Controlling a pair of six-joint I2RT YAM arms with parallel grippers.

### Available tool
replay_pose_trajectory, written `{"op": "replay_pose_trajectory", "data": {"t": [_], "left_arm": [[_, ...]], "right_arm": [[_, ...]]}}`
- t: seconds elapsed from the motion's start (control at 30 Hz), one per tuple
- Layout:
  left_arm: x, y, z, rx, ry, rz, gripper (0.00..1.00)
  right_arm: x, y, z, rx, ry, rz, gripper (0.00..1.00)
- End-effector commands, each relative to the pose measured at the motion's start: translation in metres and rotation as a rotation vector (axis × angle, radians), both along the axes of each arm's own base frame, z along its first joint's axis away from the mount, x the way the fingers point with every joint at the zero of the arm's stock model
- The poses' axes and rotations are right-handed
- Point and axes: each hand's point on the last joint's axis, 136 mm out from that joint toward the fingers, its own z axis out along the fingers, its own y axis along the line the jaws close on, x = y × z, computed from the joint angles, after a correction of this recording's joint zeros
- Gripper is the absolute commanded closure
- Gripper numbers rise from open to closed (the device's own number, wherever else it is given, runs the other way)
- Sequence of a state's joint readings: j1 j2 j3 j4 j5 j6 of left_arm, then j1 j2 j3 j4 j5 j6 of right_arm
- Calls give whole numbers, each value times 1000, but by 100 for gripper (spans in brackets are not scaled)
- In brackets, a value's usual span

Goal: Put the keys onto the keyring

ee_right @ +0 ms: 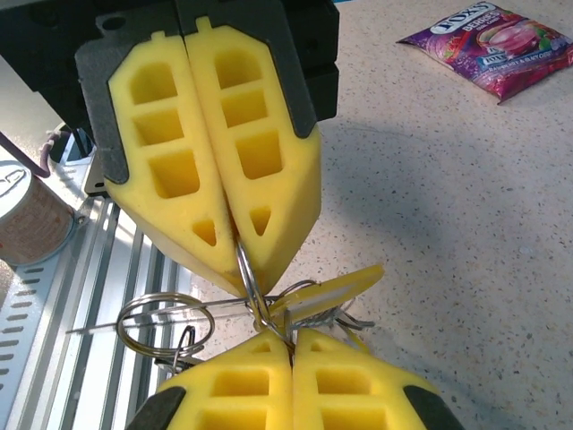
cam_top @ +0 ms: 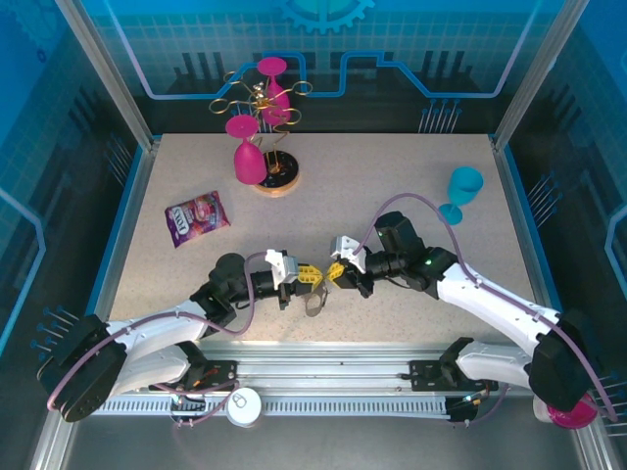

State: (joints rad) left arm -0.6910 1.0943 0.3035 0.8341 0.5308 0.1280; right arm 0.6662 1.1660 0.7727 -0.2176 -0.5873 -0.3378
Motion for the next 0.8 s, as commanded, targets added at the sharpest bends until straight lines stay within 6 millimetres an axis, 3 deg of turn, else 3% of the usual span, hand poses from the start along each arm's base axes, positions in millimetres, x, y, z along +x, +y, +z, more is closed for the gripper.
{"op": "replay_pose_trajectory", "data": {"t": [0.0, 0.13, 0.2, 0.33, 0.77], "left_arm": [[-7, -2, 23, -76, -55, -39, 100], [-7, -2, 25, -86, -59, -34, 100], [-6, -2, 22, -81, -57, -30, 100], [-7, -1, 18, -72, -49, -28, 100], [-6, -2, 16, -73, -43, -33, 100]], "right_arm": [[-5, 4, -1, 32, 34, 36, 99], [-5, 5, 1, 41, 37, 34, 95], [-2, 2, 5, 45, 14, 12, 85], [3, -5, 20, 89, -44, -30, 73], [0, 5, 32, 160, -38, 21, 74]]}}
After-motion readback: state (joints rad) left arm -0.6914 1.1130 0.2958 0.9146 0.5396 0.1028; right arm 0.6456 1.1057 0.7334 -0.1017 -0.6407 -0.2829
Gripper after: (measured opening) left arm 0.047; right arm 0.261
